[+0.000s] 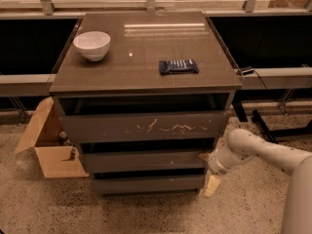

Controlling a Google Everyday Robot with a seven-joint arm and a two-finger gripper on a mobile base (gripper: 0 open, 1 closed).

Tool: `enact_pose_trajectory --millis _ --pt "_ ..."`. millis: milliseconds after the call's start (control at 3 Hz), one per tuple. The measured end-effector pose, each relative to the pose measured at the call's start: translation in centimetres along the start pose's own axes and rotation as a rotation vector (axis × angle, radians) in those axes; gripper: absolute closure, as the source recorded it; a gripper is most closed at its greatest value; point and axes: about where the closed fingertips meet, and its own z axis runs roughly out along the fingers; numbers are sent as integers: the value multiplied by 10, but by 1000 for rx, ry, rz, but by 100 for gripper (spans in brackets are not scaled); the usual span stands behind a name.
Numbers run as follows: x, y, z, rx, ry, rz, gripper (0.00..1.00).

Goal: Close middle drawer

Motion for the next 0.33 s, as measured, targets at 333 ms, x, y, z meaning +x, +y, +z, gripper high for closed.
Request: enact_pose_trajectory --millis 333 --pt "1 17 -13 -26 -74 -21 0"
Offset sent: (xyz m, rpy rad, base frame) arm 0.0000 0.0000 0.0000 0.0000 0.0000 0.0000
